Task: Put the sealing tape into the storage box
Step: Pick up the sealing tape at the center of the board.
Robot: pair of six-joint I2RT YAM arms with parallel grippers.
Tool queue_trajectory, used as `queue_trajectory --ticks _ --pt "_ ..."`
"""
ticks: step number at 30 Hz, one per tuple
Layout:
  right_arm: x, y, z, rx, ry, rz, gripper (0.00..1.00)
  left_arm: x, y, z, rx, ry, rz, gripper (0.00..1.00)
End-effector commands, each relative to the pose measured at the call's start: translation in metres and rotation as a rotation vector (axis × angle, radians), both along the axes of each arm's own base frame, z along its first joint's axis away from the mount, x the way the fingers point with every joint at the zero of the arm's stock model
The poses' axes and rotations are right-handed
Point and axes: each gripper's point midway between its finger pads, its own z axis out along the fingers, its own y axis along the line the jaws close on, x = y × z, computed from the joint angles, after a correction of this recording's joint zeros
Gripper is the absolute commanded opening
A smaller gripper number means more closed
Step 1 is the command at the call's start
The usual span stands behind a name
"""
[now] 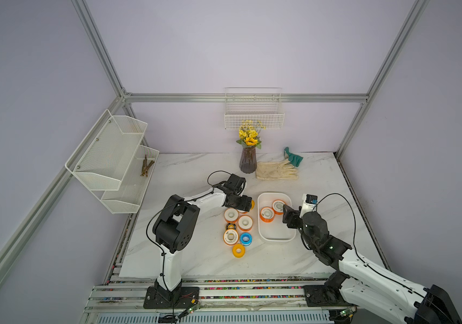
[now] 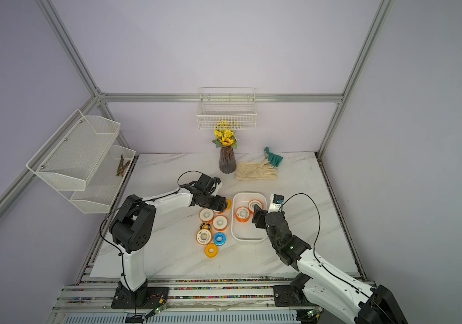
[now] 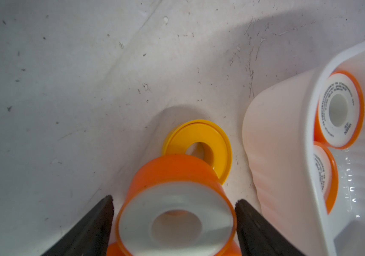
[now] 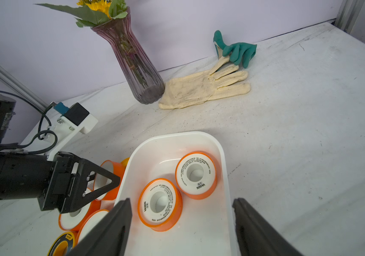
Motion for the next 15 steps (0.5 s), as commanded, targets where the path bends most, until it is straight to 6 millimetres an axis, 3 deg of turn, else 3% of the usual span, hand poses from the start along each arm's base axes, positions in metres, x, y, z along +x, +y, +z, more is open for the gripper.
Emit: queue_trajectory --ticks 1,8,15 --pt "0.002 -0.003 0.004 0.008 -0.016 -0.022 0.77 0.004 -0.003 0.005 -0.029 -0.013 0.011 0.81" --pt "0.003 -0.003 0.003 0.005 -0.014 -0.021 0.77 0.002 0.004 0.007 0.001 -0.011 0.030 0.68" --pt "0.003 -0.003 0.004 0.006 -0.014 -0.023 0.77 0.005 0.008 0.032 0.009 -0.046 0.040 0.68"
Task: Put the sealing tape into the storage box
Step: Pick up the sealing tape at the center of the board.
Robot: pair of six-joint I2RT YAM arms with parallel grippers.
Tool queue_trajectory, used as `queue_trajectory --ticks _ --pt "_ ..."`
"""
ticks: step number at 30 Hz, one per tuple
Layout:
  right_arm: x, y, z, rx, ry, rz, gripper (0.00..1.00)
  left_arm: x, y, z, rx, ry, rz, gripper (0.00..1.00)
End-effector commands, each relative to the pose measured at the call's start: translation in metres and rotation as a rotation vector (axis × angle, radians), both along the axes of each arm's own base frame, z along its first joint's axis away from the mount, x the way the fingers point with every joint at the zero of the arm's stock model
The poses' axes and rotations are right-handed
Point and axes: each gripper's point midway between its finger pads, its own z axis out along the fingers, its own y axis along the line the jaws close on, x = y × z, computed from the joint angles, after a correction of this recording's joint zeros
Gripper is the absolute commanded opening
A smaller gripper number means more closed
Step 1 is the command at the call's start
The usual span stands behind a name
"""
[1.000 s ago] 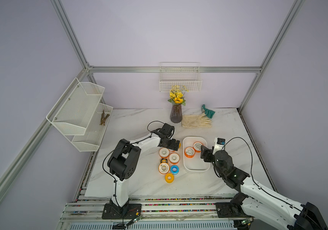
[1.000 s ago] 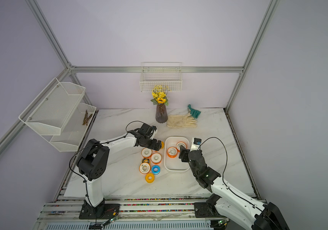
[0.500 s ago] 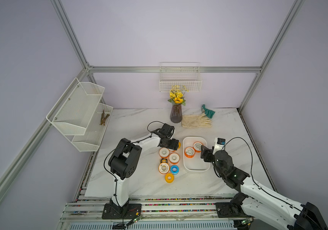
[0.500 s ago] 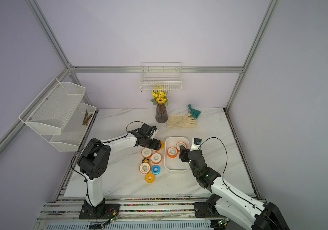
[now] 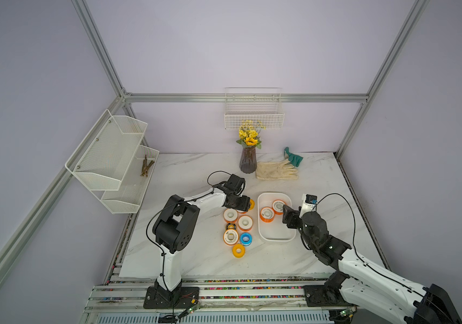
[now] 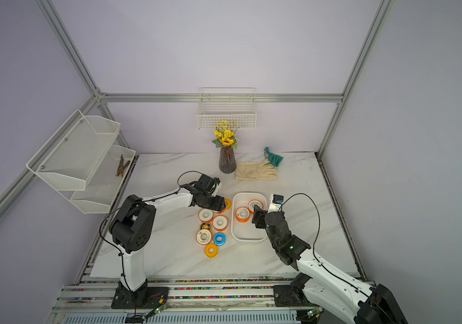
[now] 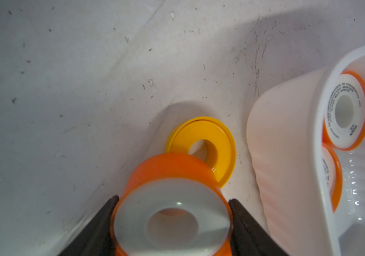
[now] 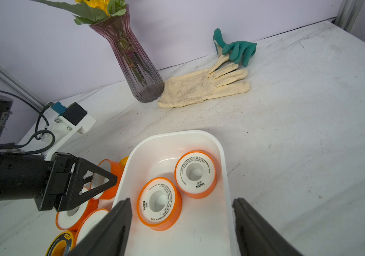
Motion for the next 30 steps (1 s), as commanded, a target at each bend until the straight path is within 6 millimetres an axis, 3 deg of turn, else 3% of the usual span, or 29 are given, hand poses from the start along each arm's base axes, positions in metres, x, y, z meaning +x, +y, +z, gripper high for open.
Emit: queue_trajectory --ticks 1,8,17,21,30 --pt "0.002 -0.004 0.005 0.008 -0.018 -0.025 0.77 0.005 0.003 0.037 -0.011 -0.059 0.016 0.67" --pt "0.002 -0.005 0.006 0.011 -0.020 -0.032 0.77 -0.007 -0.009 0.081 -0.013 -0.118 -0.023 0.67" --pt "0.000 -0.021 0.002 0.036 -0.009 -0.102 0.74 -0.044 -0.064 0.126 0.010 -0.183 -0.152 0.65" --pt "0.000 -0.034 -0.003 0.065 0.009 -0.151 0.71 -0.067 -0.097 0.126 0.012 -0.171 -0.225 0.65" --pt "0.001 -0.063 -0.016 0.151 0.054 -0.237 0.69 -0.097 -0.143 0.088 0.068 -0.107 -0.308 0.64"
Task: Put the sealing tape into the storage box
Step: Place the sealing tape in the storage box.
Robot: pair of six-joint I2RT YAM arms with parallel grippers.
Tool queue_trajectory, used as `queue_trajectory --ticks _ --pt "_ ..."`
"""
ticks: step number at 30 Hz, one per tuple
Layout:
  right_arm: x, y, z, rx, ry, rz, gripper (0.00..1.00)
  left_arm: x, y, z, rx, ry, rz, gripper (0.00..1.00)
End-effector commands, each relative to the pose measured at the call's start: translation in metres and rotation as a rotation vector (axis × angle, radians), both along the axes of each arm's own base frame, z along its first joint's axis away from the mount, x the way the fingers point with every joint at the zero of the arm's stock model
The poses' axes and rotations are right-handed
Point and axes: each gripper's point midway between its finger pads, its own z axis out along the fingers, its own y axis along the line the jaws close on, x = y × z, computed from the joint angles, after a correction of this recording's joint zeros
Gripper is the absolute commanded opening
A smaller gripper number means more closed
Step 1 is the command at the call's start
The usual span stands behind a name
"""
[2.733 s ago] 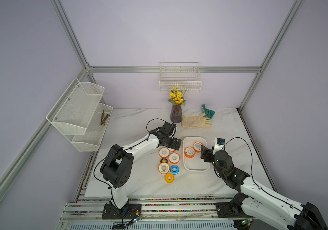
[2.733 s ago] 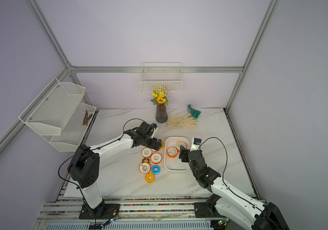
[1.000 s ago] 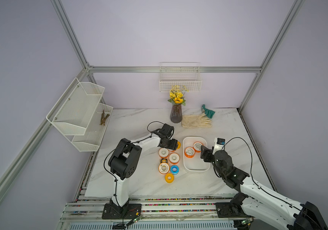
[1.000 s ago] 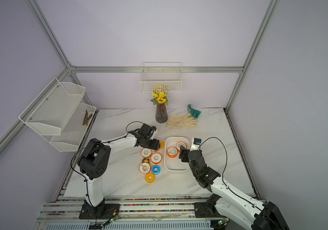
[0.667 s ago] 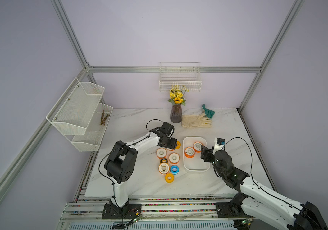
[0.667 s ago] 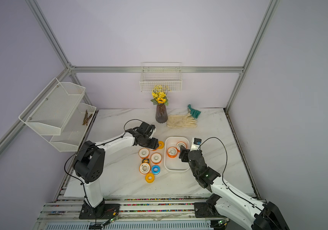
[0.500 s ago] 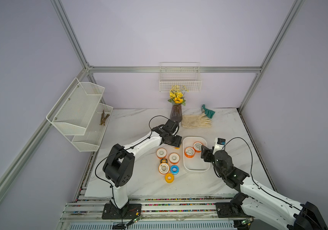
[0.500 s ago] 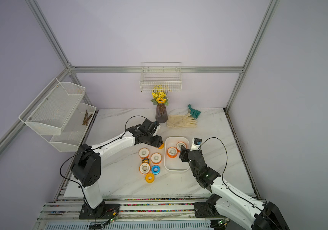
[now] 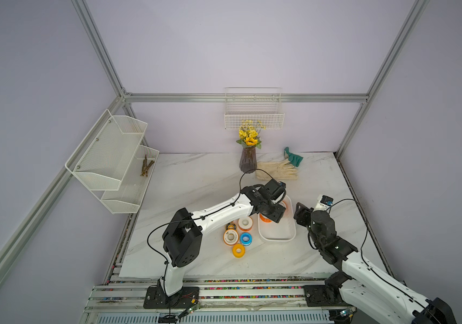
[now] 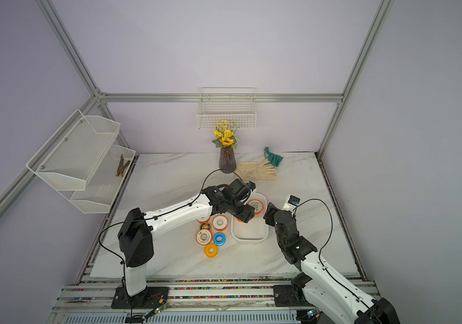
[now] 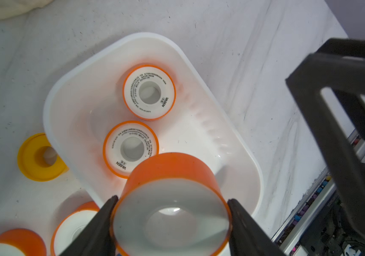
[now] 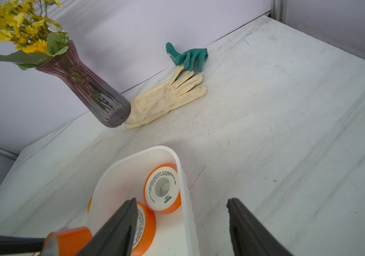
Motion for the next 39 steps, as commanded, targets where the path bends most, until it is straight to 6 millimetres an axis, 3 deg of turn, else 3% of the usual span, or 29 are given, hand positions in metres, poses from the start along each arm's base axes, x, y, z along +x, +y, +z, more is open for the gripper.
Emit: queue_trajectory --ticks 1,15,22,31,37,39 --pt "-0.003 -0.003 -0.008 0.038 0.025 -0.007 0.69 0.001 -0.008 -0.009 0.024 0.009 0.011 0.64" --pt "-0.002 -0.003 -0.008 0.042 0.025 0.003 0.68 0.003 -0.024 -0.065 0.091 0.079 0.013 0.68" --pt "-0.002 -0.002 -0.008 0.042 0.025 0.008 0.68 0.005 -0.022 -0.069 0.117 0.067 0.019 0.77" --pt "-0.002 -0.001 -0.008 0.042 0.027 0.011 0.68 0.005 -0.025 -0.049 0.091 0.038 0.015 0.86" --pt "-0.001 -0.001 -0.008 0.041 0.027 0.014 0.69 -0.004 -0.019 -0.026 0.077 0.016 0.014 0.69" --pt "-0.001 -0.001 -0.008 0.042 0.027 0.015 0.69 -0.007 -0.013 -0.022 0.079 0.011 0.021 0.54"
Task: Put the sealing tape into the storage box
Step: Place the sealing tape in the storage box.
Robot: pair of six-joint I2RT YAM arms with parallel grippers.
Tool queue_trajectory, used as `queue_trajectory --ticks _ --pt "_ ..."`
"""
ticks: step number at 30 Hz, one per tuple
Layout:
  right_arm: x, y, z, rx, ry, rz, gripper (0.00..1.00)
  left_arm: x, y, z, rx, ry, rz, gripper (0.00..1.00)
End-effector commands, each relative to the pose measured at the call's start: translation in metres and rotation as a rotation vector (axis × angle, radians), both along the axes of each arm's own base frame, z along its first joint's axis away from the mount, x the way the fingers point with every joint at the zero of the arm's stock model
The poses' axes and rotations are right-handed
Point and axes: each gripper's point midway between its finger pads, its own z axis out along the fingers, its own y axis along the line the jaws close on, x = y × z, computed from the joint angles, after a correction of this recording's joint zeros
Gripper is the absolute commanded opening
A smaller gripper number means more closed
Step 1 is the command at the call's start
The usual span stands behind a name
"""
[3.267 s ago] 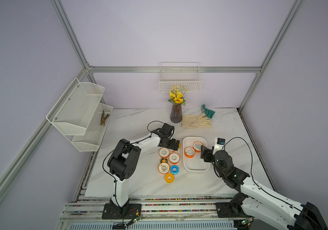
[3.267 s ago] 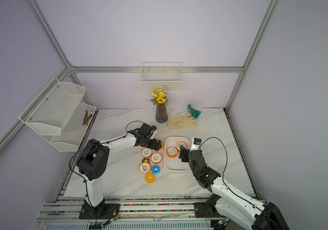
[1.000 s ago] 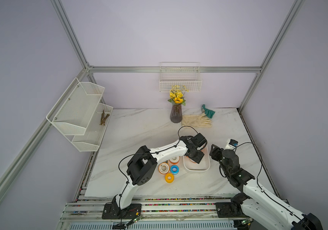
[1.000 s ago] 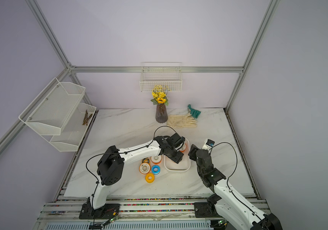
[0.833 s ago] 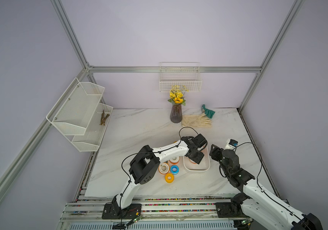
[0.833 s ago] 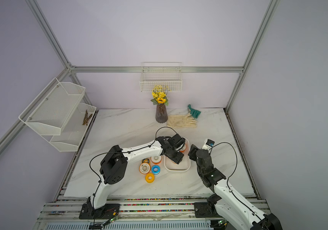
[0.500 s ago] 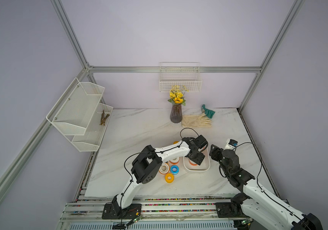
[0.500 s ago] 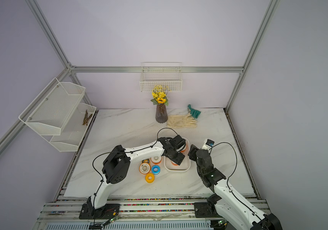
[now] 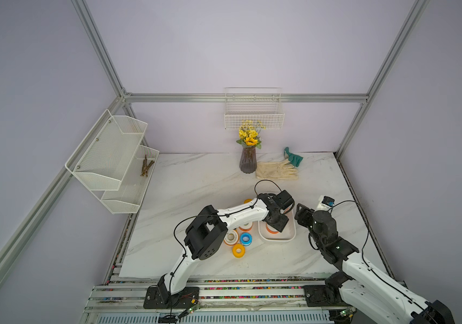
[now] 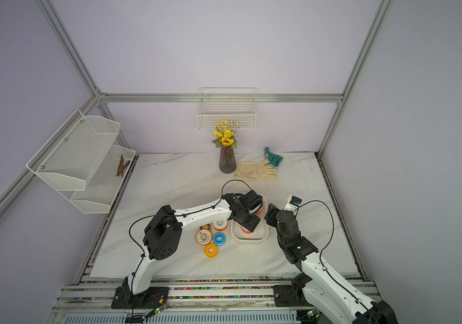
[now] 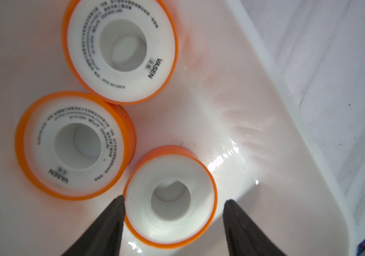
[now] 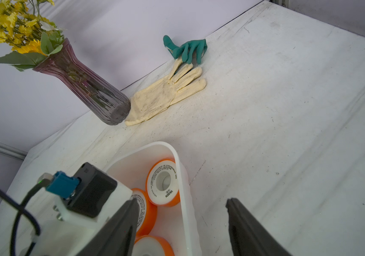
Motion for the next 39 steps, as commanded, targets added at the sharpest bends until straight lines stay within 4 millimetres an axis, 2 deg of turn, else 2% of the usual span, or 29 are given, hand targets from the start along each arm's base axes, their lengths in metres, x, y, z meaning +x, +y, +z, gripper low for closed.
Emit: queue_trajectory --ticks 1,5,9,16,21,28,39 --pt "-0.001 -0.002 -0.003 0.001 0.009 -0.003 0.69 -0.003 0.006 0.049 -0.061 -0.064 0.009 0.48" --pt "-0.001 -0.001 -0.002 0.002 0.007 -0.002 0.69 -0.010 0.021 0.048 -0.037 -0.060 0.026 0.20" --pt "-0.001 -0.001 -0.003 0.000 0.010 0.000 0.69 -0.018 0.035 0.035 0.006 -0.041 0.025 0.01" --pt "0.000 0.000 -0.004 0.001 0.015 0.006 0.69 -0.030 0.037 0.006 0.070 0.053 -0.016 0.00" --pt "0.000 0.000 -0.004 0.001 0.013 0.004 0.69 -0.030 0.038 -0.006 0.107 0.070 -0.018 0.00" --pt "0.000 0.000 -0.004 0.000 0.016 0.007 0.69 -0.030 0.038 -0.014 0.127 0.083 -0.019 0.00" --pt "0.000 0.001 -0.005 -0.001 0.019 0.011 0.69 -0.023 0.023 -0.016 0.112 0.085 -0.032 0.00"
